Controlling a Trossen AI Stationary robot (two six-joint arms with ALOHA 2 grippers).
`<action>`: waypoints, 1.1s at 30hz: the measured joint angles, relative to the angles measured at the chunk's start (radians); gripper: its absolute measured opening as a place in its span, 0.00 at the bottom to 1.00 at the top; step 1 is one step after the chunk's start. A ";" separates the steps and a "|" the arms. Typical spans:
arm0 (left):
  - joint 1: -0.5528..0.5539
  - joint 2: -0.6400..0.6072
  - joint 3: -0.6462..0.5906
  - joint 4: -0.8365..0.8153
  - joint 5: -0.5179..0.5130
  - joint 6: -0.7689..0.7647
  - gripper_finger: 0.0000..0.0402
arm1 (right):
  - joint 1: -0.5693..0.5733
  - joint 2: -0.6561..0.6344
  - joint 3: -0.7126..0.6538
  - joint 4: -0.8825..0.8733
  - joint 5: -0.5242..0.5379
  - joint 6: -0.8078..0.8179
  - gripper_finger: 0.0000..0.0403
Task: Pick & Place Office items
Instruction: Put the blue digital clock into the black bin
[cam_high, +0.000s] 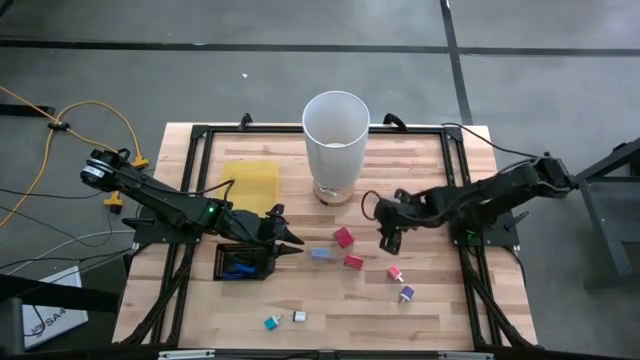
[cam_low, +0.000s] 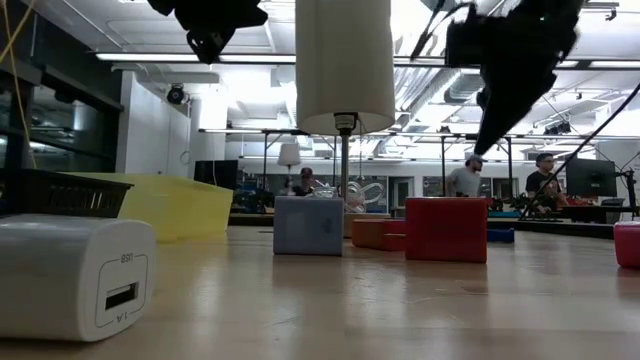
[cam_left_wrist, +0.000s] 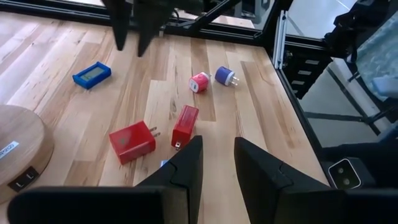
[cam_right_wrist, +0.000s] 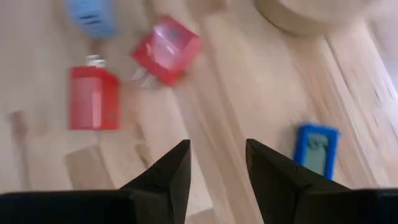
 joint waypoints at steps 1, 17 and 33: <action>0.000 0.000 0.000 0.001 0.000 0.000 0.22 | -0.018 0.000 0.000 -0.014 0.000 0.024 0.35; 0.000 0.000 0.000 0.003 0.000 0.000 0.22 | -0.238 0.001 -0.001 -0.128 -0.051 0.065 0.36; 0.000 0.000 0.000 0.004 0.000 0.001 0.22 | -0.270 0.042 -0.044 -0.114 -0.041 -0.013 0.59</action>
